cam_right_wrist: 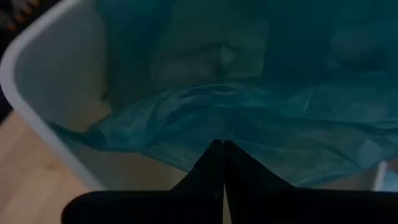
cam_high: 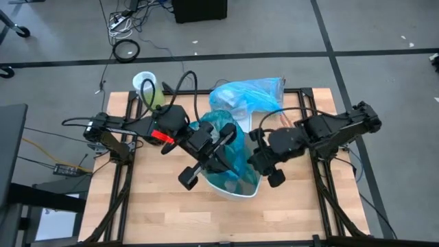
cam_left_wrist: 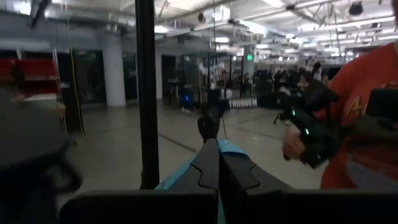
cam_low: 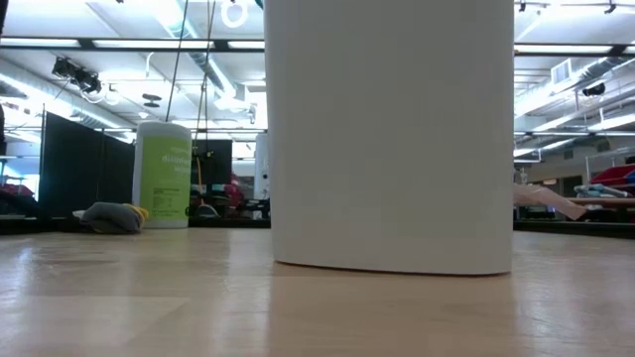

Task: Place trash/remove bag and relplace
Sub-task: Insert the blue trash bag into the white trash bin

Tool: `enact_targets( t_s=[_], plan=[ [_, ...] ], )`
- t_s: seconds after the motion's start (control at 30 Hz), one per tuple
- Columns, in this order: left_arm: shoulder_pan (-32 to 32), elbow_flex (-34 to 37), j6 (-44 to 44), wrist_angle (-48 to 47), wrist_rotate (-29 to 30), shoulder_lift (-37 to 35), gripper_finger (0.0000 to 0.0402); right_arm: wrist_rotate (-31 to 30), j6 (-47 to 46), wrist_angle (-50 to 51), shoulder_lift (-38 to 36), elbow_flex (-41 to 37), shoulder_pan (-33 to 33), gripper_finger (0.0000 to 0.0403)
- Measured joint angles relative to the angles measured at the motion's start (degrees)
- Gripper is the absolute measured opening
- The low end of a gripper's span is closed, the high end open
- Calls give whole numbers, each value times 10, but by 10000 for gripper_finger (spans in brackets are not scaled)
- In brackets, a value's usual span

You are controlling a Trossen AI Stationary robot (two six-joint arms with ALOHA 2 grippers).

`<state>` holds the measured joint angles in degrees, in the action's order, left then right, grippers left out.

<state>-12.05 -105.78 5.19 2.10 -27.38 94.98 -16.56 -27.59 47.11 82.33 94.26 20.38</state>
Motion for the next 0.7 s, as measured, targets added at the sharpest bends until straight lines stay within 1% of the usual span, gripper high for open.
enact_targets(
  t_s=[0.13,0.3,0.43,0.5,0.57,0.7],
  plan=[
    [-1,0,16,45,6,9,3,62,21,-31,12,0,-34,0],
    [-2,0,43,58,12,14,3,141,23,-33,31,0,-71,0],
    [-5,0,44,62,14,14,4,179,22,-23,35,0,-88,0],
    [-5,0,45,62,19,14,4,180,22,10,30,0,-93,0],
    [-7,0,45,62,21,14,4,164,19,40,11,0,-98,0],
    [-11,0,43,63,26,14,4,99,8,61,-47,0,-101,0]
  ],
)
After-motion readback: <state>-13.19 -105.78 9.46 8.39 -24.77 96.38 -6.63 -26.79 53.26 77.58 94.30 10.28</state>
